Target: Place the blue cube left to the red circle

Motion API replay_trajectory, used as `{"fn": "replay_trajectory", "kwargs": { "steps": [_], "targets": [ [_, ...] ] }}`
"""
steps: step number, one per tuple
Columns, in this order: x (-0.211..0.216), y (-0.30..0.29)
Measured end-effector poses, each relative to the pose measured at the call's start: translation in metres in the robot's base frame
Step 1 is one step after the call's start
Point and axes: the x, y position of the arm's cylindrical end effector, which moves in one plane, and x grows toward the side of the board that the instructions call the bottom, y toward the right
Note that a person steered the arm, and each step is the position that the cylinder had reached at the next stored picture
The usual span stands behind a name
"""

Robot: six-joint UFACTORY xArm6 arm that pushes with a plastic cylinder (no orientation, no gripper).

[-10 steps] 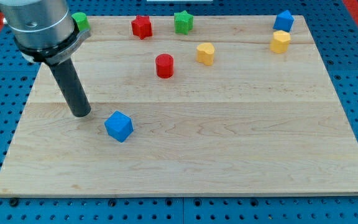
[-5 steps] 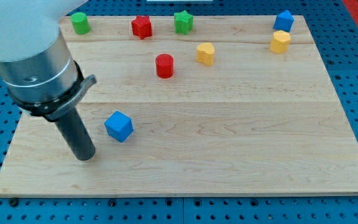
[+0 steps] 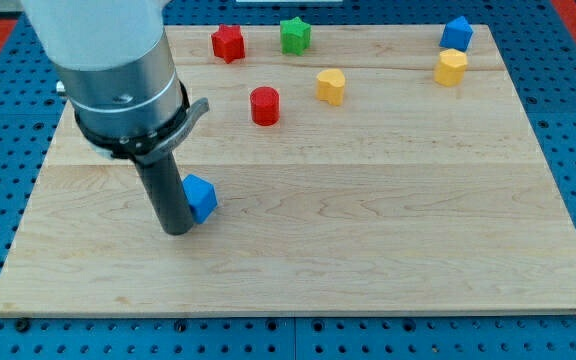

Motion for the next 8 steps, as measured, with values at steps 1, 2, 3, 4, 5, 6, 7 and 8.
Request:
{"fn": "replay_trajectory", "kwargs": {
  "steps": [1,2,3,4,5,6,7,8],
  "targets": [
    [-0.021,0.0],
    [-0.021,0.042],
    [-0.023,0.083],
    [-0.032,0.078],
    [-0.036,0.048],
    [-0.052,0.028],
    [-0.077,0.022],
    [-0.106,0.021]
  ]
}}
